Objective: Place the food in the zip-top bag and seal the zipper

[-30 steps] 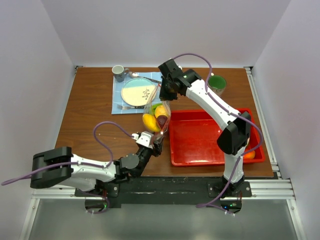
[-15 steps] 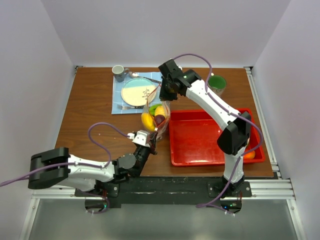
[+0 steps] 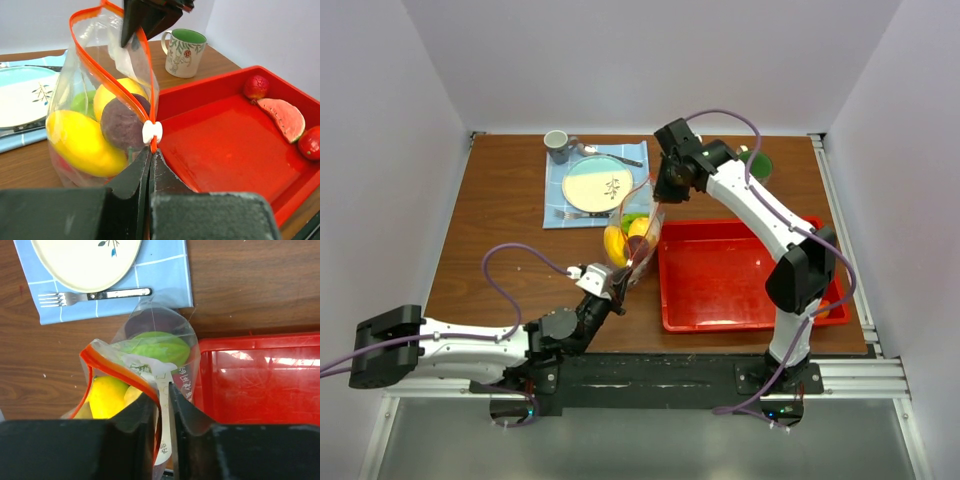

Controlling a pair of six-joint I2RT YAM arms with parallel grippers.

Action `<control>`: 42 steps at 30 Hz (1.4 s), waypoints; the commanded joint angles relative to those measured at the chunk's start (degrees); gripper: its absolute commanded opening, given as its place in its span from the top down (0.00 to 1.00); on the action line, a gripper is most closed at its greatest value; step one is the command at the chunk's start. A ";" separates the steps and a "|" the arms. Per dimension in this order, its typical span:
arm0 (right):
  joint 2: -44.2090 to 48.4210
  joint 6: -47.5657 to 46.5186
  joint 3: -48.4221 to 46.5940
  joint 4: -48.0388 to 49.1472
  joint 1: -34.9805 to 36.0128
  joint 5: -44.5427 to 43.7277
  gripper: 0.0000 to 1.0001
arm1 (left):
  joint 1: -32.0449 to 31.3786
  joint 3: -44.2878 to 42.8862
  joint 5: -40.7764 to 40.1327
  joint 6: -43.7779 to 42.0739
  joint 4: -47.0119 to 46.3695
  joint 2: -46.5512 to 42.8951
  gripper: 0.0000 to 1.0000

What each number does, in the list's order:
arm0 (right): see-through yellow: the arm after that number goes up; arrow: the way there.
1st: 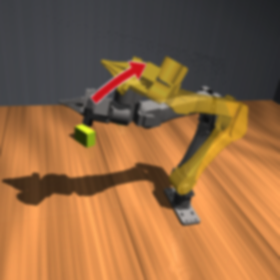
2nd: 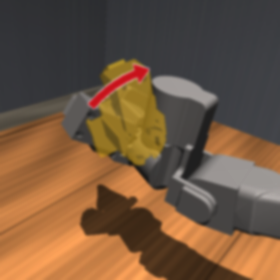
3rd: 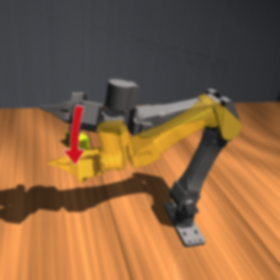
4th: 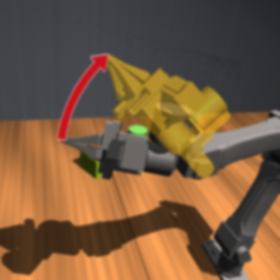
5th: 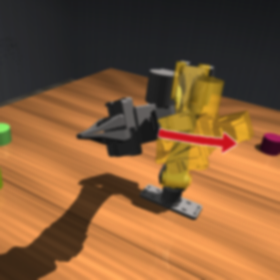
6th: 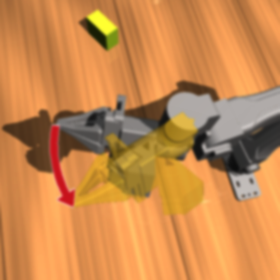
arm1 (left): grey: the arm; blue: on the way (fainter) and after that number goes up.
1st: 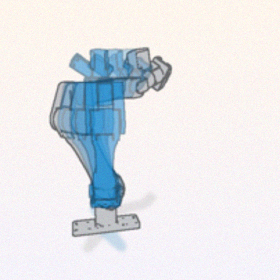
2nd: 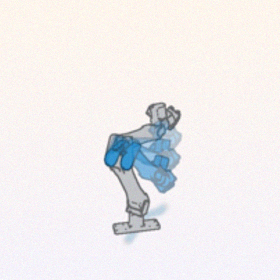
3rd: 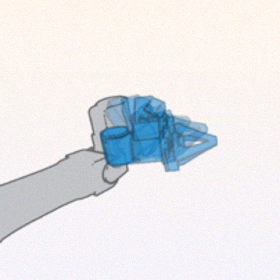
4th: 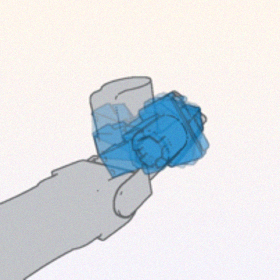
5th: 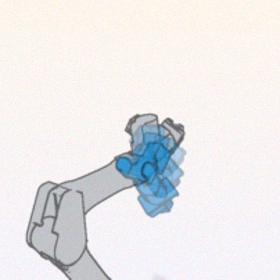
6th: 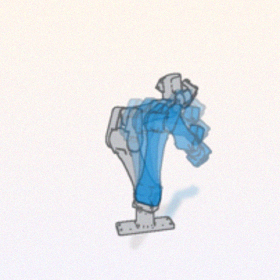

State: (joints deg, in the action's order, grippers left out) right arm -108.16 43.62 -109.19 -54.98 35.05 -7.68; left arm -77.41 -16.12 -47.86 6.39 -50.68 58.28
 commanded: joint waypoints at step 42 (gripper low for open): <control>28.97 28.28 28.86 4.71 16.98 6.10 0.57 | -0.20 -6.56 1.71 -2.17 -5.93 9.92 1.00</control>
State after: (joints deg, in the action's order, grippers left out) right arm -80.93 68.16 -80.14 -51.64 51.86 -0.71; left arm -77.38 -20.21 -46.06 5.19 -52.66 67.83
